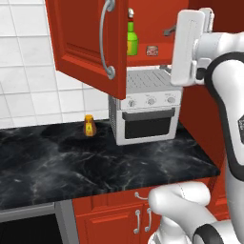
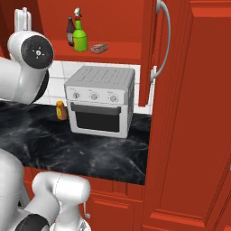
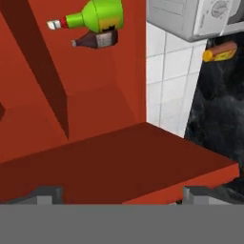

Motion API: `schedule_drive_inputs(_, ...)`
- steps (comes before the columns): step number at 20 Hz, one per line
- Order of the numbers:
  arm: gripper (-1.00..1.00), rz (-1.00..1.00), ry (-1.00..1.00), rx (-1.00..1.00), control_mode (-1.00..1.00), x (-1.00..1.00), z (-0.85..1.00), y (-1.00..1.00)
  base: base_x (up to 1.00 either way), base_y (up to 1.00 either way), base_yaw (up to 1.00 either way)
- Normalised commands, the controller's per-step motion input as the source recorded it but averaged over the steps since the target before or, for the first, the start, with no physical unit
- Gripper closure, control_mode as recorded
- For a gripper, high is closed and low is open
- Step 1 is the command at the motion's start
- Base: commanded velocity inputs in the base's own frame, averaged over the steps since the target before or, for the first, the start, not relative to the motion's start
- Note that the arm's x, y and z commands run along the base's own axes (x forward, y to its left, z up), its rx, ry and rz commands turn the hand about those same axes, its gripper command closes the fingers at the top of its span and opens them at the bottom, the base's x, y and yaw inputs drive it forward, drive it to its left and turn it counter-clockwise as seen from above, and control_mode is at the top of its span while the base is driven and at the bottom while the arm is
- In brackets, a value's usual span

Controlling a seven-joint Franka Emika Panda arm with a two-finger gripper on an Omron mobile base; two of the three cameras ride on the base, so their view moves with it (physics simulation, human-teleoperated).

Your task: Pick the bar soap and spray from the cabinet and place them on the counter.

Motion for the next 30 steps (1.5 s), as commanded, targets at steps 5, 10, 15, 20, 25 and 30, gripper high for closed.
schedule_drive_inputs(5,-1.0,0.1,0.06,0.05,-1.0,0.46,0.0,0.02,0.0,0.0,0.0)
schedule_drive_inputs(10,-1.0,0.13,0.01,0.07,-1.0,0.17,-0.02,0.12,0.0,0.0,0.0)
schedule_drive_inputs(15,-1.0,0.15,0.0,0.06,-1.0,0.26,-0.2,0.28,0.0,0.0,0.0)
schedule_drive_inputs(20,-1.0,0.15,0.01,0.05,-1.0,0.3,-0.17,0.19,0.0,0.0,0.0)
schedule_drive_inputs(25,-1.0,0.14,0.0,0.0,-1.0,0.23,0.0,0.1,0.0,0.0,0.0)
schedule_drive_inputs(30,-1.0,0.14,0.01,0.0,-1.0,0.35,0.0,0.12,0.0,0.0,0.0)
